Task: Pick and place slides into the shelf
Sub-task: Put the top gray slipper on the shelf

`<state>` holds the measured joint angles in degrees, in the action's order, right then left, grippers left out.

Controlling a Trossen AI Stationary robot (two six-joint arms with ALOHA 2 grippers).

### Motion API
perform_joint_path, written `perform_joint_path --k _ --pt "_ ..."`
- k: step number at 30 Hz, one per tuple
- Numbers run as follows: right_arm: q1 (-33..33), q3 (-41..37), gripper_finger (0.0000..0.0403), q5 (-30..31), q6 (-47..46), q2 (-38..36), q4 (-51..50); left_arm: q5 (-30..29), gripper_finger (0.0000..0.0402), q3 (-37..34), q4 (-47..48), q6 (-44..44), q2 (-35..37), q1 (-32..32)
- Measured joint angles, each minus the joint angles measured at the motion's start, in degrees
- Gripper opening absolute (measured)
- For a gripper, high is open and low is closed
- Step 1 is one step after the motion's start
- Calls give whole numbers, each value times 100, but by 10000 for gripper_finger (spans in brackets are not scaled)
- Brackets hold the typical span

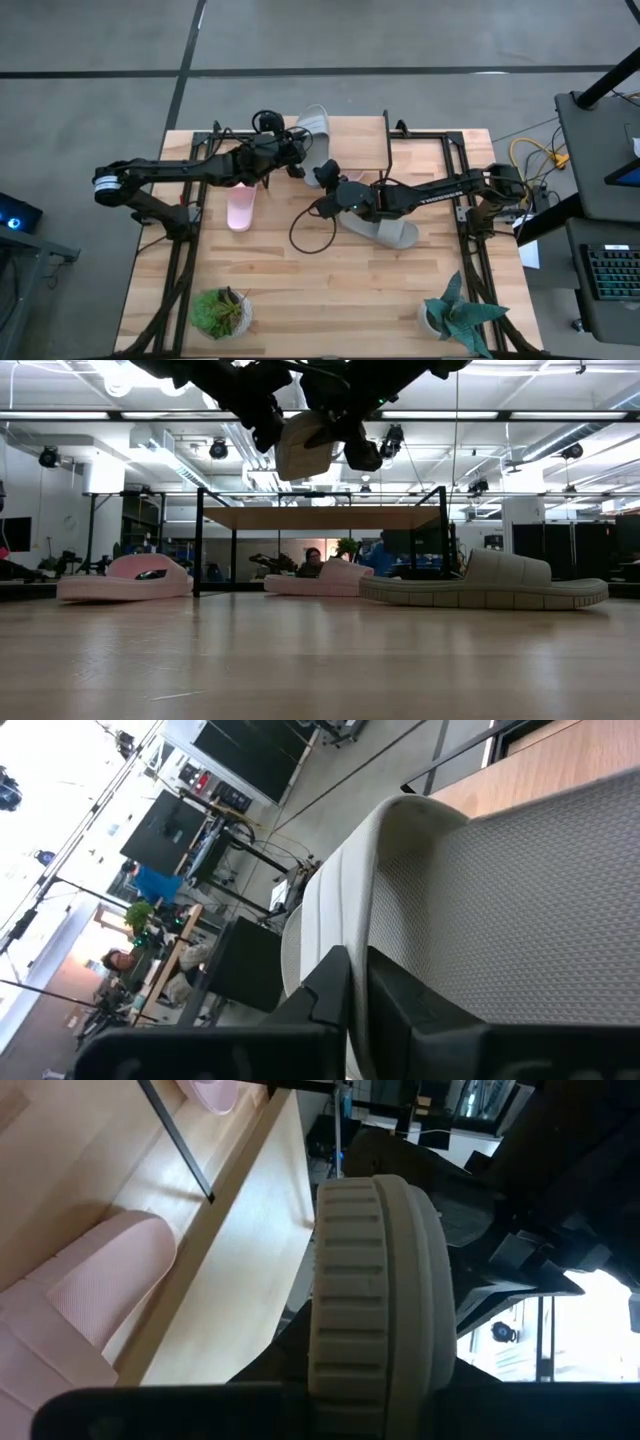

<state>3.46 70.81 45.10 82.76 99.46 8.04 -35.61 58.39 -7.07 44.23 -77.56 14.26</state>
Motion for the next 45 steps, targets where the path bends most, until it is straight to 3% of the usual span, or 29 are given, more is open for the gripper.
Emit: perform_joint_path --k 5,11,19,23,26,31,38,45 --pt "2 4 106 50 -48 -2 51 -59 1 9 14 257 5 0" --pt "4 7 149 973 -69 -47 250 -728 1 9 40 631 80 7" --pt "2 11 159 1970 -162 -328 274 -695 0 7 212 1471 191 76" --pt "-10 -2 152 2100 -591 -668 183 -654 0 85 567 1645 262 278" --pt "-9 -5 147 2098 -958 -971 155 -253 0 205 916 1660 329 530" --pt "-9 -42 141 2062 -1458 -1382 -2 1021 0 399 1420 1671 456 1090" --pt "-9 -50 136 1961 -2207 -1664 -827 1260 0 421 1471 1670 335 1753" --pt "-11 -60 132 1888 -2433 -1692 -1092 1292 0 396 1653 1785 -88 1880"
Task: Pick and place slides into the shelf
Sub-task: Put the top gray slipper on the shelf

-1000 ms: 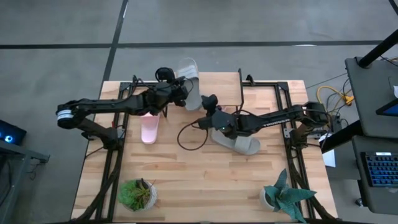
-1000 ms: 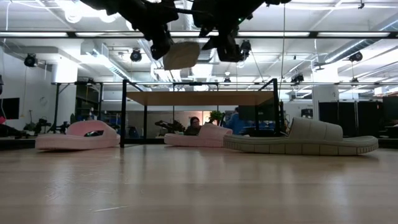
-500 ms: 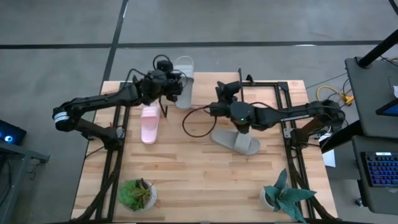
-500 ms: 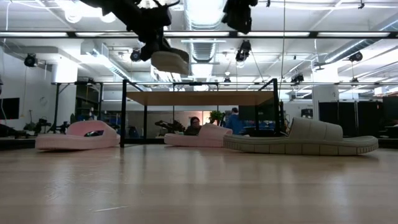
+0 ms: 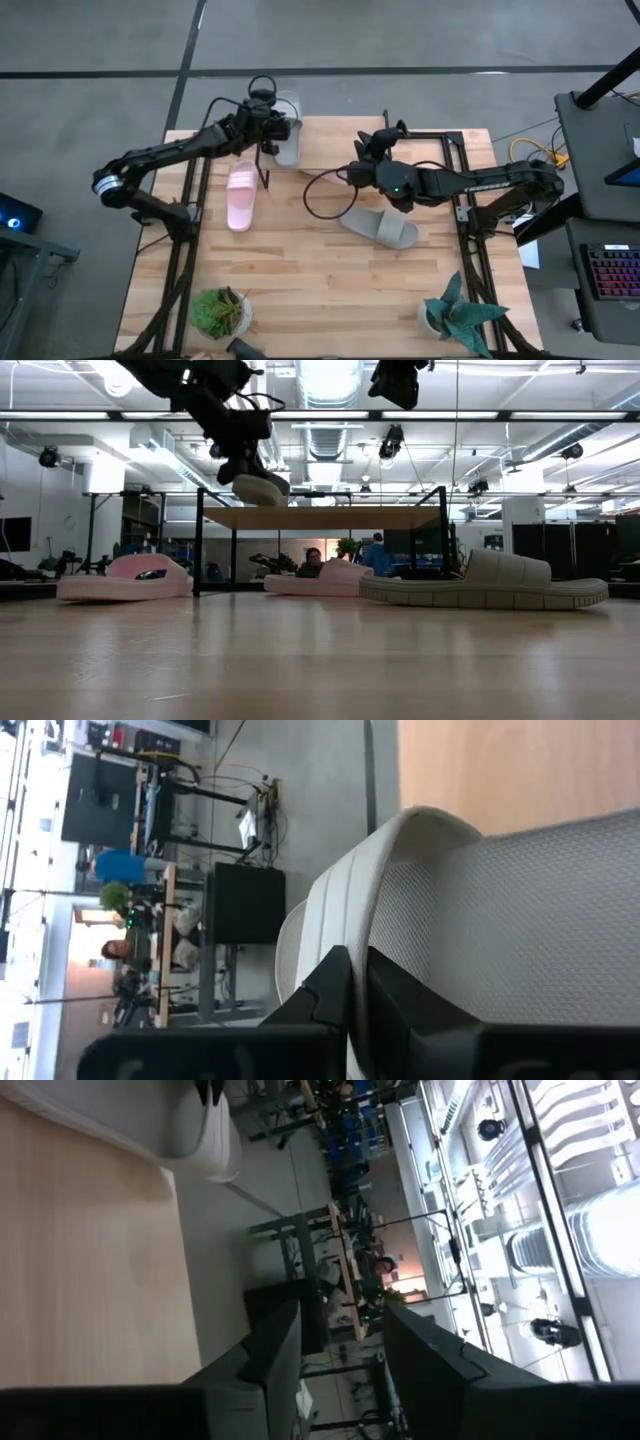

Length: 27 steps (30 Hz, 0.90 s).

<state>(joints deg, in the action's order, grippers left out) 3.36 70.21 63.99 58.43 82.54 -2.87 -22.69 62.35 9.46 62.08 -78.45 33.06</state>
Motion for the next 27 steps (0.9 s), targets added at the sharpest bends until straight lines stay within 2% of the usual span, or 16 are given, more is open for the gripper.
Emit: perform_joint_path --k 6,17,20,27 --pt "0 -2 127 0 -100 0 2 -108 0 9 18 283 -202 11" --pt "0 -6 128 2 -101 4 4 -168 4 9 52 280 -205 46" --pt "0 -6 125 2 -102 4 3 -184 26 9 70 280 -208 48" --pt "0 -8 130 7 -103 7 4 -194 106 9 536 64 -208 43"
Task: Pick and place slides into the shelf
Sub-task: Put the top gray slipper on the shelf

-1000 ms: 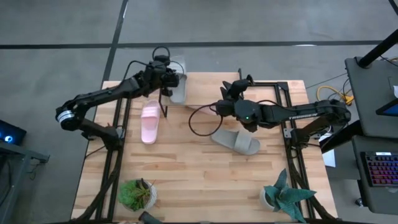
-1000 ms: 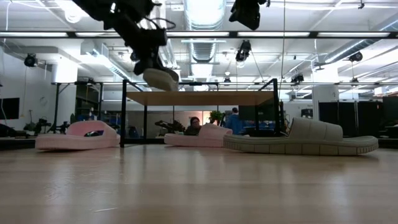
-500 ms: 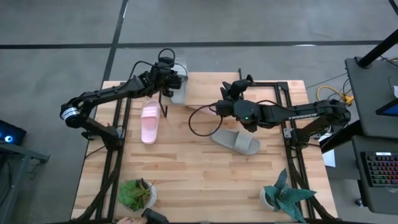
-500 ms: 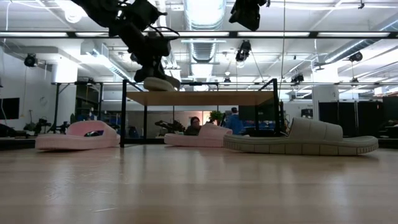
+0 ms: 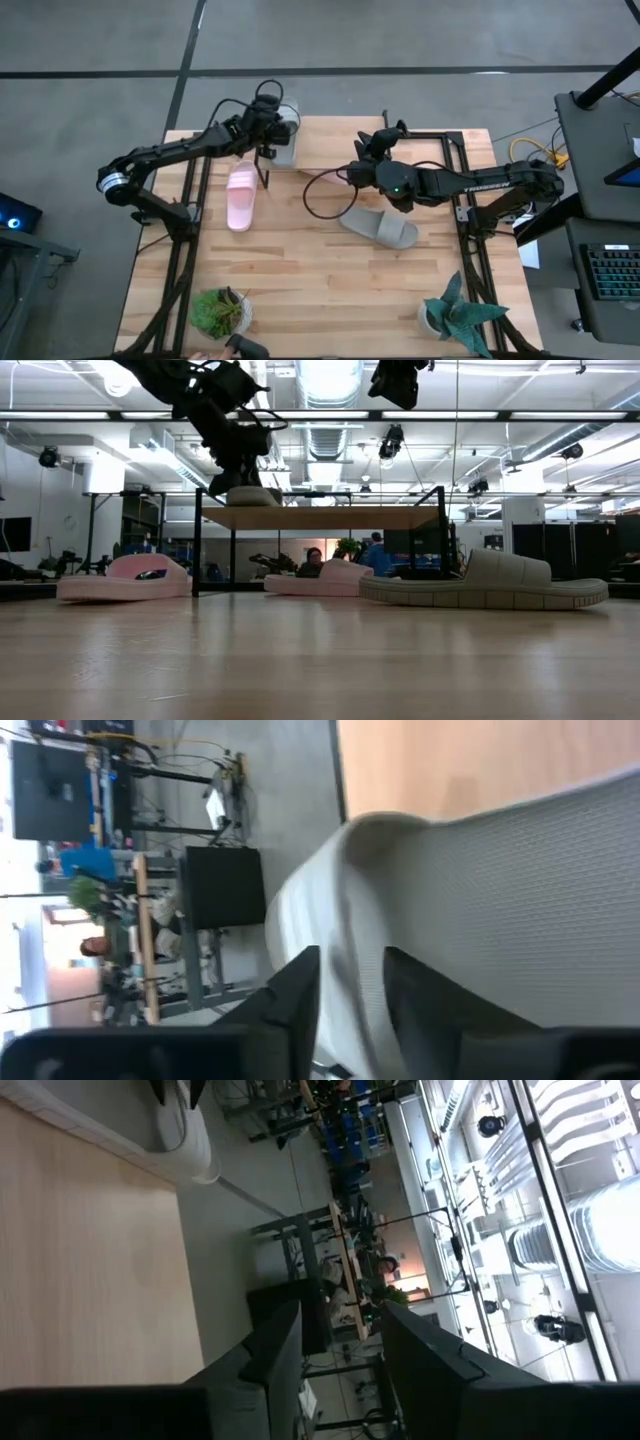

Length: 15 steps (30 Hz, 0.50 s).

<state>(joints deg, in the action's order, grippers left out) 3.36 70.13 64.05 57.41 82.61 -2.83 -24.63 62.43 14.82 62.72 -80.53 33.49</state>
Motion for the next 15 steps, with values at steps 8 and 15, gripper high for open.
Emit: perform_joint_path --k 8,15 --pt "0 0 127 -1 -17 2 4 -42 174 0 79 -233 113 -130" --pt "0 -4 123 -39 -79 2 7 -39 181 0 127 -657 351 -266"
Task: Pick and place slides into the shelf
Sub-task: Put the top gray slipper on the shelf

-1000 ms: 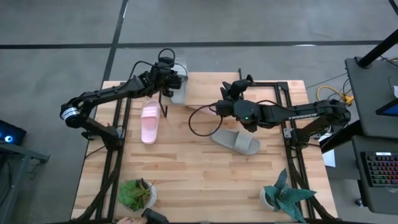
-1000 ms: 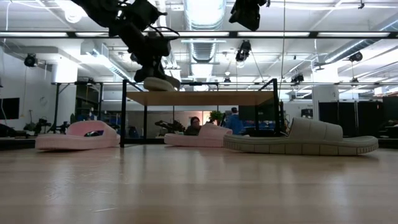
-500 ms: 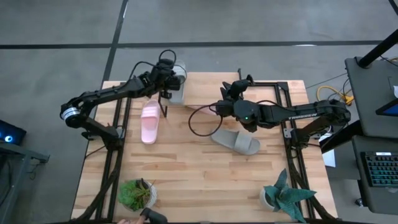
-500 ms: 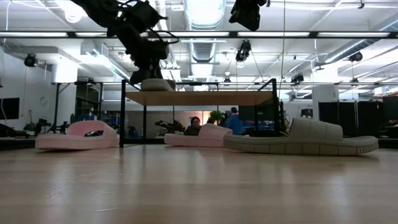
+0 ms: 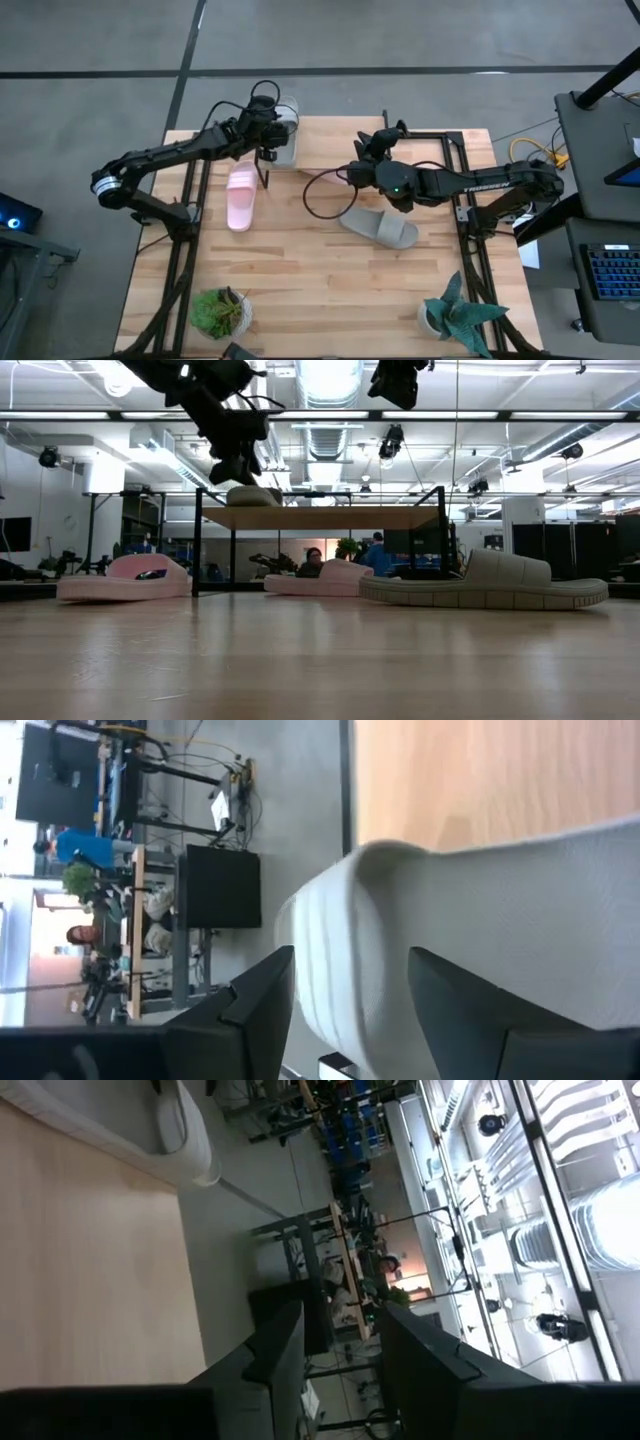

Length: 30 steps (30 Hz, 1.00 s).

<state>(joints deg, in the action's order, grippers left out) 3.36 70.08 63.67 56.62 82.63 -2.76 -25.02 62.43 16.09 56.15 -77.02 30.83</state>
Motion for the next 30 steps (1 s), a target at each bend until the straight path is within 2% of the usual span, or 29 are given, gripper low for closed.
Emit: perform_joint_path --k 2,5,8,11,14,16,21,25,30 --pt "-4 -2 123 -292 -194 2 -12 3 181 13 12 -196 77 -44" --pt "-4 -4 121 -1457 -536 -28 -399 102 180 44 0 -506 309 -68" --pt "0 -5 121 -2729 -827 -32 -700 757 180 31 -67 -951 662 -57" --pt "-16 -10 121 -3651 -1002 -8 -733 1528 180 9 -19 -1493 1087 -66" --pt "-86 -94 117 -4491 -965 85 -684 1666 180 11 -71 -2123 1489 -92" --pt "-126 -196 115 -4652 -835 197 -537 1563 180 9 -63 -2703 1744 -89" --pt "-311 -381 109 -4669 -260 590 591 1398 180 -2 -7 -3984 2315 -92" --pt "-428 -361 115 -4672 103 1034 1153 1400 180 -27 -2 -4295 2689 -92" --pt "-557 -47 148 -4673 342 1626 1247 1415 180 -61 51 -4674 3035 -94"
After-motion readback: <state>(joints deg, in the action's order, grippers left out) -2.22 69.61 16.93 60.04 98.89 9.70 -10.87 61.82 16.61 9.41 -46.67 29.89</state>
